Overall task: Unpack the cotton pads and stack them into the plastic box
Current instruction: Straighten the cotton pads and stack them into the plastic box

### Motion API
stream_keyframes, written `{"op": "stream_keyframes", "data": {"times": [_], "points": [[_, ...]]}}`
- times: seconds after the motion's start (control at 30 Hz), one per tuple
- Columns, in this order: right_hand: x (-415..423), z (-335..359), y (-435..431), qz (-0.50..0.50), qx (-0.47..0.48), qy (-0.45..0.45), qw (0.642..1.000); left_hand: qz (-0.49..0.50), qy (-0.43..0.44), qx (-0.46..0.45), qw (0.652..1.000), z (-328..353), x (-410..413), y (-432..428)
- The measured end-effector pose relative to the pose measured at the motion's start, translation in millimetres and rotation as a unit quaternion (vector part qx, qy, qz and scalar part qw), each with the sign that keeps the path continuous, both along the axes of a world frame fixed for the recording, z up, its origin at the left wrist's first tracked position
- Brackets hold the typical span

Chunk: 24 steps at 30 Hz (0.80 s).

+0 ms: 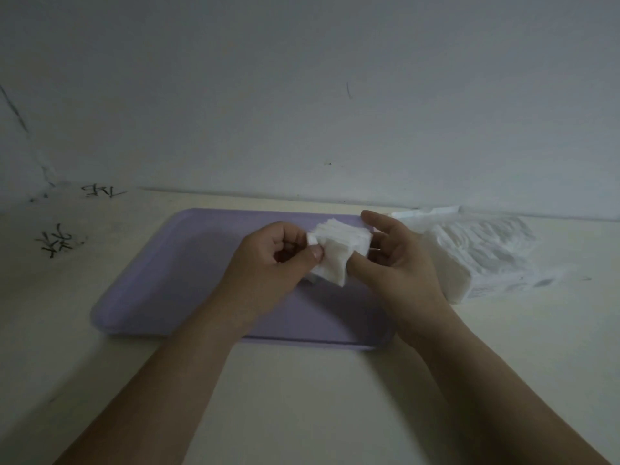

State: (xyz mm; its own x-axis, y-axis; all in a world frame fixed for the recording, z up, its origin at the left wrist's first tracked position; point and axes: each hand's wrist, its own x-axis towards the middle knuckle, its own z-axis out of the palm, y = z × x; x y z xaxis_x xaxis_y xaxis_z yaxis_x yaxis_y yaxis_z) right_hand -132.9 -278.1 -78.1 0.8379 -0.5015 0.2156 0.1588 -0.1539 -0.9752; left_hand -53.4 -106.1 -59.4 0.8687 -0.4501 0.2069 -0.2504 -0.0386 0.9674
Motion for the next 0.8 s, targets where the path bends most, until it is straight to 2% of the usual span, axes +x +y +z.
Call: {"op": "stream_keyframes", "data": {"times": [0.1,0.17,0.27,0.33,0.4,0.6,0.8], "points": [[-2.9,2.5,-0.6,0.037,0.032,0.009,0.999,0.017,-0.005,-0.009,1.0,-1.9,1.1,-0.5],[-5.6,4.7,3.0,0.051,0.004,0.029,0.998,0.022,-0.011,-0.007,1.0,-3.3,0.5,-1.5],[-3.3,0.9,4.6,-0.004,-0.042,0.037,0.998,0.027,-0.037,0.021,0.999,-6.9,4.9,-2.5],[-1.4,-3.4,0.2,-0.043,-0.051,0.03,0.997,0.097,-0.098,0.088,0.987,-12.4,18.0,-0.6],[-0.9,-4.0,-2.6,-0.072,-0.056,0.026,0.995,0.152,-0.152,0.186,0.959,-17.4,30.5,3.9],[0.6,-8.4,-0.7,-0.089,-0.069,0.02,0.993,0.105,-0.18,0.345,0.915,-28.6,34.1,-3.6],[-0.3,-5.6,-2.6,-0.123,-0.069,0.019,0.99,0.085,-0.138,0.324,0.932,-24.1,36.6,-2.0]]}}
